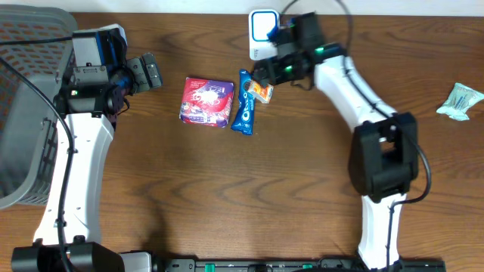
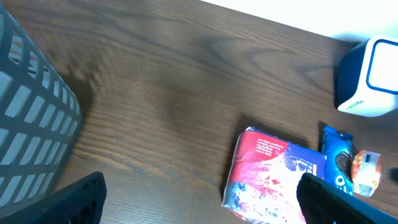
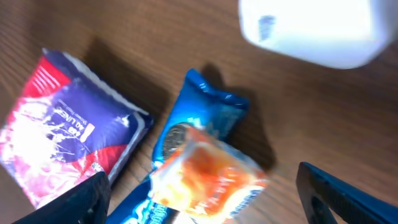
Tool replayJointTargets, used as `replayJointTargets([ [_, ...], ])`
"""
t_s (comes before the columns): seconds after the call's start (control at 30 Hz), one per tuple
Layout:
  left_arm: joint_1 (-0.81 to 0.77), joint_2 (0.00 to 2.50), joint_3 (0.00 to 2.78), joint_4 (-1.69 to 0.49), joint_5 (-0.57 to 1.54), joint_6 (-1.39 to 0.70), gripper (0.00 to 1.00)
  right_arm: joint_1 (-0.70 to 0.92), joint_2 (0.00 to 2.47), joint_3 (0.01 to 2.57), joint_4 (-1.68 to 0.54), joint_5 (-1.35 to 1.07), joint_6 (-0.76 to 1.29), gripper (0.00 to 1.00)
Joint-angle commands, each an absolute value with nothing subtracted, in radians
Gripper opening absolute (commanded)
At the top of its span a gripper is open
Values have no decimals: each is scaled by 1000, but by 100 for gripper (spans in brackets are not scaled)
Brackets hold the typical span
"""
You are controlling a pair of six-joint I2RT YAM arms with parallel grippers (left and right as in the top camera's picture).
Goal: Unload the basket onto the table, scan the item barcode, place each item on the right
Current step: 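Grasp the orange Kleenex pack near the Oreo with the right gripper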
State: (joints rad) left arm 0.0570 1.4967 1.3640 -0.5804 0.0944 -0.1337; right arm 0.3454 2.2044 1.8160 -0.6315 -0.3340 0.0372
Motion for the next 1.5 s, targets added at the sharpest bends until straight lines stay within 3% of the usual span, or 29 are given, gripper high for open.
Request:
replayJointTargets([
  [0.0, 59, 1504, 1361, -583, 85, -131, 98, 392, 2211, 1810, -661, -129, 11, 89],
  [0.17, 59, 1504, 1362, -583, 85, -131, 98, 462, 2211, 1810, -762, -71, -138, 89],
  [0.33, 59, 1504, 1362, -583, 85, -131, 98, 492, 2212, 1805, -781, 47, -136, 74],
  [0.67, 59, 1504, 1361, -583, 85, -131, 98, 492, 2212, 1661, -596, 44, -136, 69],
  [0.8, 59, 1504, 1362, -583, 85, -131, 98, 492, 2212, 1596, -467, 43, -135, 55],
  [0.97, 59, 1504, 1361, -583, 85, -131, 98, 491, 2212, 1546, -369, 55, -122, 50],
  [1.13, 59, 1504, 1361, -583, 85, -131, 98, 487, 2203, 1555, -383, 80, -51, 29],
  [1.3, 59, 1504, 1361, -583, 85, -131, 98, 472, 2165, 1568, -405, 76, 11, 2],
  [1.47, 59, 1504, 1361, -583, 85, -131, 98, 457, 2101, 1568, -441, 60, 55, 1],
])
